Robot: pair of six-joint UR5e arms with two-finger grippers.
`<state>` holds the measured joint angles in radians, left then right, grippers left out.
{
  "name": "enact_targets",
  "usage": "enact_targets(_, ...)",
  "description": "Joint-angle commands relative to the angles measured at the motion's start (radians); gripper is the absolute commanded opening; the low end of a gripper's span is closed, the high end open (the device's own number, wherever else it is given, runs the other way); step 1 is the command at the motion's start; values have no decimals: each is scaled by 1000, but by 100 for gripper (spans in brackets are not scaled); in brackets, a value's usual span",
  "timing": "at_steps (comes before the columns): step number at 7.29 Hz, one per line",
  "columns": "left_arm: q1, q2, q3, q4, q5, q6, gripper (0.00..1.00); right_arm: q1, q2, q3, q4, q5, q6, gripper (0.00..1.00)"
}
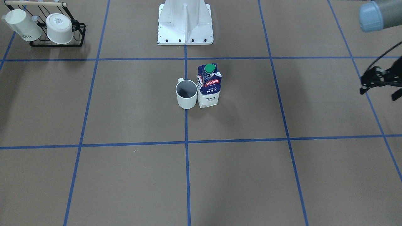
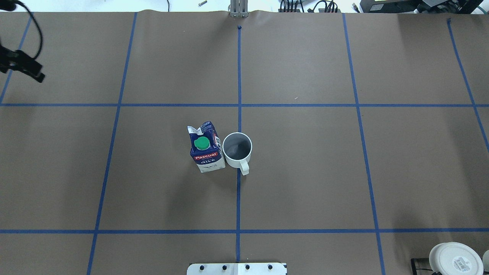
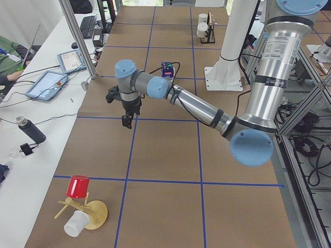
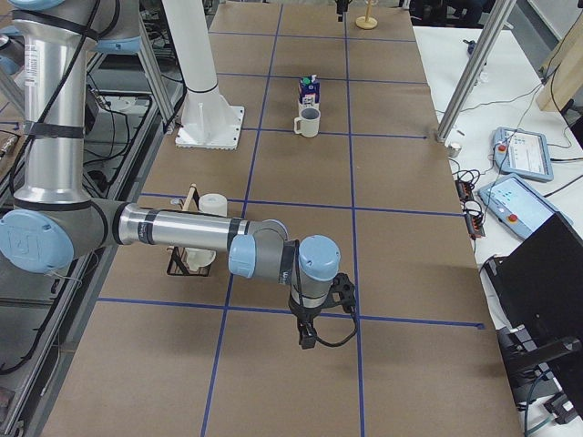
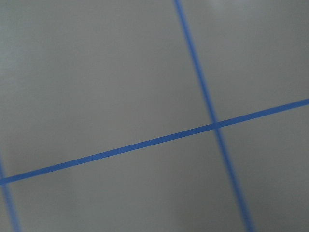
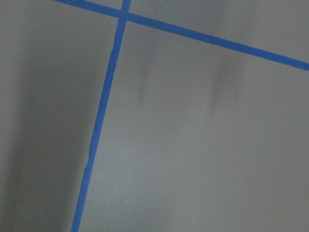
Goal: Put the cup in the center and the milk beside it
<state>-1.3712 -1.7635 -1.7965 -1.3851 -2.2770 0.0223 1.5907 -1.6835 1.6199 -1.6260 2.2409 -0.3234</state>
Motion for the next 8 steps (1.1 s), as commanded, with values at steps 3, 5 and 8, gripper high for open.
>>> enact_targets(3,-198,182,114,-17,-12,222,99,0,-1,0,0,0,0,100)
enact_targets(5,-236,185,102,-9,2,212,99,0,1,1,0,0,1,100)
enact_targets(8,-232,188,89,-14,2,222,99,0,-2,3,0,0,1,100)
